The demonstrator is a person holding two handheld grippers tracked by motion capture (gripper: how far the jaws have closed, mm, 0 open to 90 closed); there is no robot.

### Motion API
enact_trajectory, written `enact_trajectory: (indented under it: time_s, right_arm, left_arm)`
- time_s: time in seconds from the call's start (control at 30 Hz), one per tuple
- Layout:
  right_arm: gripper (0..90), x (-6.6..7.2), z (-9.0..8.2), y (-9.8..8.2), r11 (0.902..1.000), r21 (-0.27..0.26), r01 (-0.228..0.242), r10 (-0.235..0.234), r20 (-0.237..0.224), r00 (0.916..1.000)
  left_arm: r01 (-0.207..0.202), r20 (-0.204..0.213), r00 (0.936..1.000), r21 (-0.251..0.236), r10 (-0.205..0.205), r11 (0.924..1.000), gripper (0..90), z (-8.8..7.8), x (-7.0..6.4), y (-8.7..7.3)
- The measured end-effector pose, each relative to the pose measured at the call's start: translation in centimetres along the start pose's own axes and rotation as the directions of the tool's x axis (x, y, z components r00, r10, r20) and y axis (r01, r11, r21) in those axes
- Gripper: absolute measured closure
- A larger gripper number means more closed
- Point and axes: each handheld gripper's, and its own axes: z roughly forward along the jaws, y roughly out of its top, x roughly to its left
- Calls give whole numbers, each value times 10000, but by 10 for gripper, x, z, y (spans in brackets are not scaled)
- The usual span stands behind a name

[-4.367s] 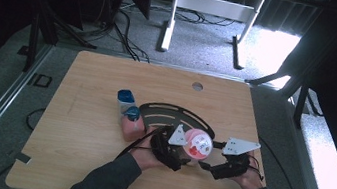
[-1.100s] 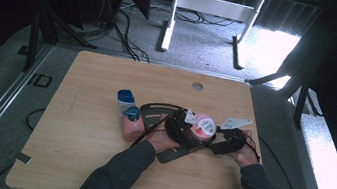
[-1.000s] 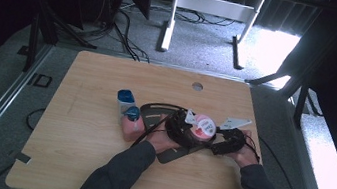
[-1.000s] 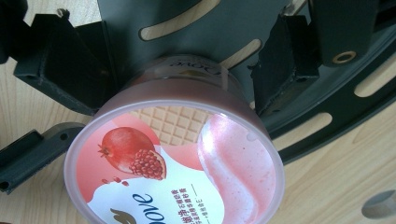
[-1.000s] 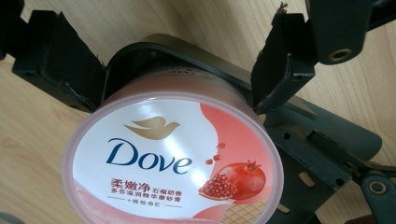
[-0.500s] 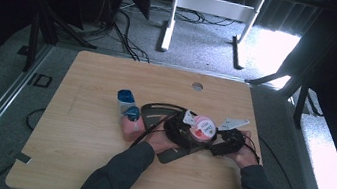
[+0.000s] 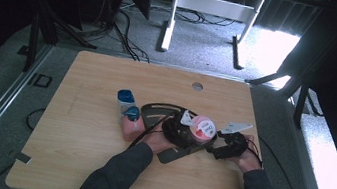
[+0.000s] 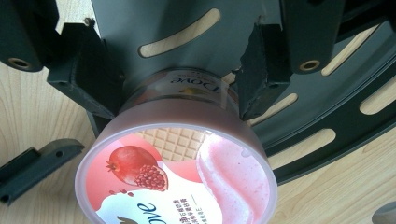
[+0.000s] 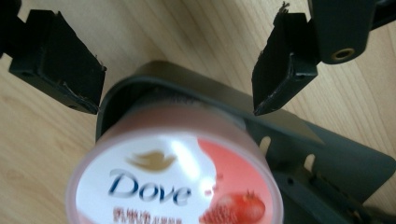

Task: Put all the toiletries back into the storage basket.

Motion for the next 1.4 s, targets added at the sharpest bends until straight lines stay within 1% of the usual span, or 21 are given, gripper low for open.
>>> enact_trajectory:
  time_s: [0.03,0.13,0.17,0.23,0.3,0.43,0.5,0.63,0.7,0.77,0.83,0.9,0.93,0.97,1.0,1.07,1.13,1.2,1.27,1.3,1.4]
  right_arm:
    - [169,0,0,-3,10000,-2,-18,18,89,10000]
    - [170,0,1,-9,9997,-24,-225,225,16,9997]
    - [173,0,2,-10,9996,24,-268,268,-50,9996]
    - [177,0,3,-10,9996,20,-285,285,-34,9996]
    - [193,0,2,-10,9995,6,-325,325,-70,9994]
    - [249,0,1,-7,9995,-232,-235,240,226,9995]
    - [252,0,2,-6,9996,-211,-203,209,324,9993]
    - [257,0,2,-7,9989,-368,-302,313,299,9991]
    - [257,0,2,-9,9984,-441,-350,364,304,9989]
    - [257,0,2,-13,9978,-490,-450,466,323,9984]
    - [261,0,2,-16,9975,-503,-500,522,441,9977]
    - [278,1,2,-19,9970,-401,-658,681,598,9959]
    - [307,2,1,-21,9963,-395,-769,795,671,9946]
    - [331,3,1,-23,9956,-345,-877,902,798,9927]
    - [352,4,1,-24,9952,-337,-921,947,894,9915]
    - [372,7,0,-27,9943,-343,-1009,1039,1043,9891]
    - [390,11,-1,-30,9933,-389,-1086,1121,1057,9880]
    - [400,17,-1,-34,9925,-434,-1139,1181,1089,9870]
    - [408,21,-2,-36,9917,-526,-1173,1224,1075,9866]
    - [407,24,-2,-38,9909,-591,-1207,1265,1059,9863]
    - [407,29,-4,-44,9888,-674,-1332,1399,1066,9844]
  left_arm:
    - [6,8,10000,6,-6,10000,327,0,0,0]
    - [26,13,10000,14,-26,10000,332,0,0,0]
    - [33,-2,10000,10,-33,10000,337,0,0,0]
    - [6,-40,10000,27,-6,10000,347,-1,-1,0]
    - [70,-41,10000,-20,-70,10000,353,-2,-2,-1]
    - [196,-31,9998,-78,-196,9998,354,-2,-3,-2]
    - [115,-17,9999,-25,-115,9999,355,-3,-4,-2]
    - [17,-85,10000,19,-17,10000,391,-6,-7,-4]
    - [-70,-328,9994,210,77,9998,398,-7,-11,-6]
    - [-143,-320,9994,225,151,9996,404,-11,-14,-9]
    - [-162,-444,9989,270,174,9995,412,-17,-18,-13]
    - [-62,-397,9992,87,65,9999,428,-24,-19,-17]
    - [-70,-367,9993,81,73,9999,435,-29,-20,-19]
    - [22,-319,9995,-13,-22,10000,439,-32,-20,-20]
    - [177,-155,9997,-111,-179,9998,440,-36,-20,-22]
    - [324,32,9995,-197,-323,9993,456,-42,-20,-24]
    - [432,240,9988,-201,-427,9989,464,-46,-20,-27]
    - [496,528,9974,-54,-492,9988,465,-48,-18,-29]
    - [598,747,9954,-22,-595,9982,487,-52,-18,-32]
    - [566,778,9954,22,-566,9984,490,-53,-18,-32]
    - [541,818,9952,-65,-534,9985,492,-59,-20,-37]
